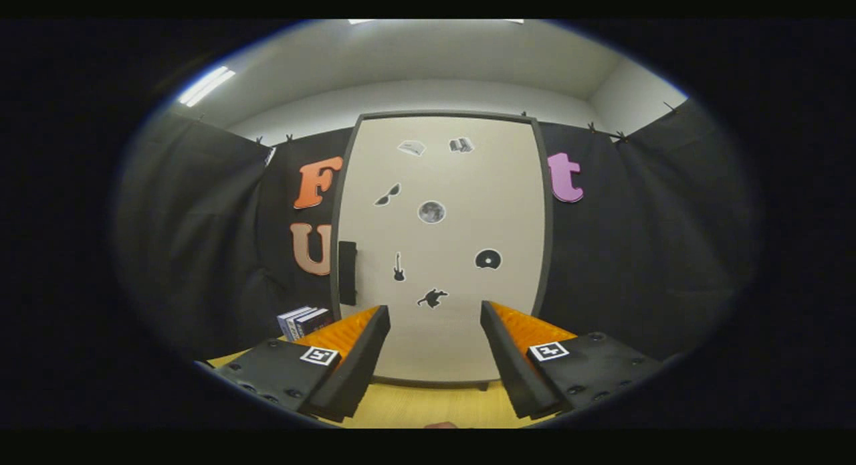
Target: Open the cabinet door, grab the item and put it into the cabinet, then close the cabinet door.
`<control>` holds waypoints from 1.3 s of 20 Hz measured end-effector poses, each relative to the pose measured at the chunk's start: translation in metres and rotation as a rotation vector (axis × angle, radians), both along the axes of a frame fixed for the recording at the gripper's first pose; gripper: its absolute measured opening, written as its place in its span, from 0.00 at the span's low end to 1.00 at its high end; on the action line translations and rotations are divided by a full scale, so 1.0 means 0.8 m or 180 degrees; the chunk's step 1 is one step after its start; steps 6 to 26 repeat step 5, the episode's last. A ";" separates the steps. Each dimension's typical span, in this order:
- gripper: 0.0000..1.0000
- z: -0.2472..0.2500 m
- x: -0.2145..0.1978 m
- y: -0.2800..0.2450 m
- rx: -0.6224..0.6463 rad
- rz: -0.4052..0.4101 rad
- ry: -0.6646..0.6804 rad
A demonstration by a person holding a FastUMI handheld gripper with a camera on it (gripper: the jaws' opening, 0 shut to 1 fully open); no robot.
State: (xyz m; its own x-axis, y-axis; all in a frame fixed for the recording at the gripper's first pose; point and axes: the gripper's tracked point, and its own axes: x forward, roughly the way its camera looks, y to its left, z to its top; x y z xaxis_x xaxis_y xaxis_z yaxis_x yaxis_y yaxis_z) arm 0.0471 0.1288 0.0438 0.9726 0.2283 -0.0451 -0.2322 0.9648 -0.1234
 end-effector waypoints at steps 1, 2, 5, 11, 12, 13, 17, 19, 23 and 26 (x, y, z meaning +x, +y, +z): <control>0.89 -0.003 -0.010 -0.010 0.0005 -0.0030 0.0015; 0.89 -0.006 -0.020 -0.018 0.0020 -0.0049 0.0028; 0.89 -0.013 -0.044 -0.040 0.0025 -0.0084 0.0067; 0.89 -0.013 -0.044 -0.040 0.0025 -0.0084 0.0067; 0.89 -0.013 -0.044 -0.040 0.0025 -0.0084 0.0067; 0.89 -0.013 -0.044 -0.040 0.0025 -0.0084 0.0067; 0.89 -0.013 -0.044 -0.040 0.0025 -0.0084 0.0067; 0.89 -0.013 -0.044 -0.040 0.0025 -0.0084 0.0067; 0.89 -0.013 -0.044 -0.040 0.0025 -0.0084 0.0067; 0.89 -0.013 -0.044 -0.040 0.0025 -0.0084 0.0067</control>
